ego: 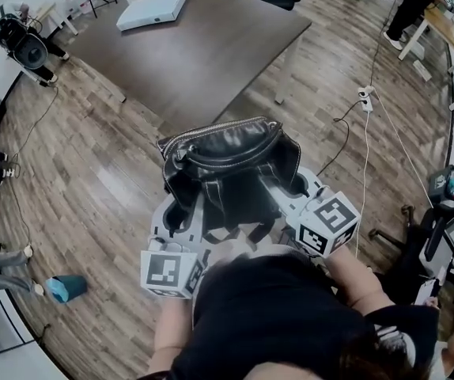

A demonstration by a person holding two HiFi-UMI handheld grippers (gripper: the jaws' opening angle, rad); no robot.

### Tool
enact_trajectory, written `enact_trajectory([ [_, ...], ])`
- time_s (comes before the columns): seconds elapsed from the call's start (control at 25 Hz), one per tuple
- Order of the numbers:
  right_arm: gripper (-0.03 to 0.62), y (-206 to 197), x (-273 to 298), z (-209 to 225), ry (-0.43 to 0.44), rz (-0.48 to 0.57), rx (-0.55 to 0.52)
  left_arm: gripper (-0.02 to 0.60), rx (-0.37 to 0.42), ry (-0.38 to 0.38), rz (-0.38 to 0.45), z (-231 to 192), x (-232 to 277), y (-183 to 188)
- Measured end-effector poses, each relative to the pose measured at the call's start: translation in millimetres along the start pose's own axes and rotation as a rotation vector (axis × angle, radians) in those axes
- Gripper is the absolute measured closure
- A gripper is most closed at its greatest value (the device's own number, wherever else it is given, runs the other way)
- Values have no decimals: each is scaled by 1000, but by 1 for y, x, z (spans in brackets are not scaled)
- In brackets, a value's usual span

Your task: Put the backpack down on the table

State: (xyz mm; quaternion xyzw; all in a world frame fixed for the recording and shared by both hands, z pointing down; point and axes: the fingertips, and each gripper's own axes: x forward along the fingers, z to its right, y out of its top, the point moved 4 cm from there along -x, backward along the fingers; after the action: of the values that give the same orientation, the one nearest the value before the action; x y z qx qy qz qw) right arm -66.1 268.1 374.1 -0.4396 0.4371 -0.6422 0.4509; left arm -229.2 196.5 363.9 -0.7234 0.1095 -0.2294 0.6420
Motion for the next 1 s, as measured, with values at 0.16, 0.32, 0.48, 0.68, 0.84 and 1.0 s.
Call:
enact_trajectory([
  [0.16, 499, 4, 8, -5, 18, 1, -5, 483, 3, 20, 4, -9, -2, 2],
  [0.32, 499, 10, 26, -13, 37, 2, -17, 483, 4, 35, 16, -28, -5, 7],
  [0.48, 499, 15, 39, -18, 47, -8, -18, 483, 2, 44, 20, -41, -8, 11],
  [0.68, 499, 21, 57, -25, 46, -4, -30, 483, -1, 44, 26, -59, -9, 16],
  [0.84, 499, 24, 66, -29, 41, 5, -35, 483, 18, 56, 26, -69, -10, 20],
  [1.0, 499, 34, 76, -24, 50, 25, -51, 483, 15, 46, 50, -77, -2, 29],
])
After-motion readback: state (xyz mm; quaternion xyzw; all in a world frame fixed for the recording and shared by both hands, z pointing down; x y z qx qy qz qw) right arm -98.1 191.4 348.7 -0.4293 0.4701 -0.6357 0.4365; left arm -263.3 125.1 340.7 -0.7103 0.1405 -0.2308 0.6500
